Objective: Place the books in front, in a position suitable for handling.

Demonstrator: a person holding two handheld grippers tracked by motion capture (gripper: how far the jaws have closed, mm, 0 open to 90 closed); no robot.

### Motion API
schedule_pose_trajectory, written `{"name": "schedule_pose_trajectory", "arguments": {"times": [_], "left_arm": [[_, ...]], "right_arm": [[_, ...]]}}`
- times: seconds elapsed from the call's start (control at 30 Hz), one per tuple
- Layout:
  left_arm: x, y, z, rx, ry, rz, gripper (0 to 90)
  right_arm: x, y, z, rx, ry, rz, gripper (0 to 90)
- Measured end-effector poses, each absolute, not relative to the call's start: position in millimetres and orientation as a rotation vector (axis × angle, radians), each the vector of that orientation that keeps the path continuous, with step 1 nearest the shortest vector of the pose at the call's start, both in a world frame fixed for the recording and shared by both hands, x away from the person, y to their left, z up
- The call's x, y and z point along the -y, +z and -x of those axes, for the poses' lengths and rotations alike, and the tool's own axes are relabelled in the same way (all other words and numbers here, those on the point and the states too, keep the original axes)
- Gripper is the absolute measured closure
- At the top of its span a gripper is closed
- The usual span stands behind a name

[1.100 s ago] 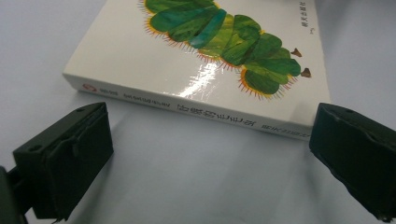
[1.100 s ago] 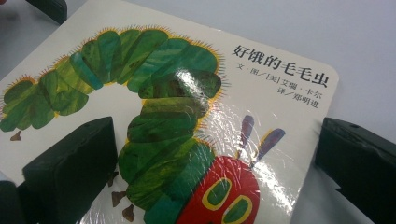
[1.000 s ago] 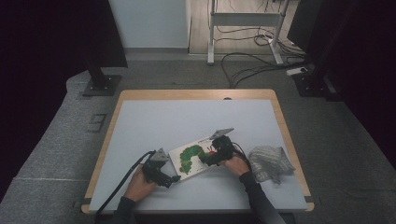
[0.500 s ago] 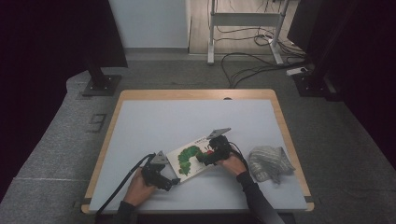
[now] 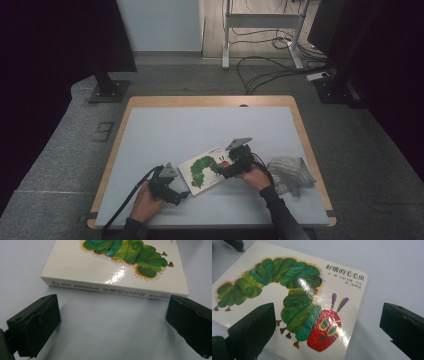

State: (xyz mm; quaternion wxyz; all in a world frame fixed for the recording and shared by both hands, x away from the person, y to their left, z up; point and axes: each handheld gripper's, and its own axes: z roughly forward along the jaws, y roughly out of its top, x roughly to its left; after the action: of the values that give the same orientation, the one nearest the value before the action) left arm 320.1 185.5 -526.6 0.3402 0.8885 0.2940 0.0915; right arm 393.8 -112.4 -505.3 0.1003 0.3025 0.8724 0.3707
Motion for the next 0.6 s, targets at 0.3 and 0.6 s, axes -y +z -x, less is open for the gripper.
{"name": "schedule_pose_trajectory", "arguments": {"times": [0.3,0.6], "left_arm": [[-189.5,-526.9,-315.7,-0.789,0.274,-2.324,0.0],[-194.4,-527.8,-312.0,-0.825,0.294,-2.304,0.0]], "right_arm": [[124.5,-490.5,-382.3,-2.549,1.11,-0.883,0.0],[135.2,-477.8,-373.6,-2.533,1.087,-0.877,0.0]]}}
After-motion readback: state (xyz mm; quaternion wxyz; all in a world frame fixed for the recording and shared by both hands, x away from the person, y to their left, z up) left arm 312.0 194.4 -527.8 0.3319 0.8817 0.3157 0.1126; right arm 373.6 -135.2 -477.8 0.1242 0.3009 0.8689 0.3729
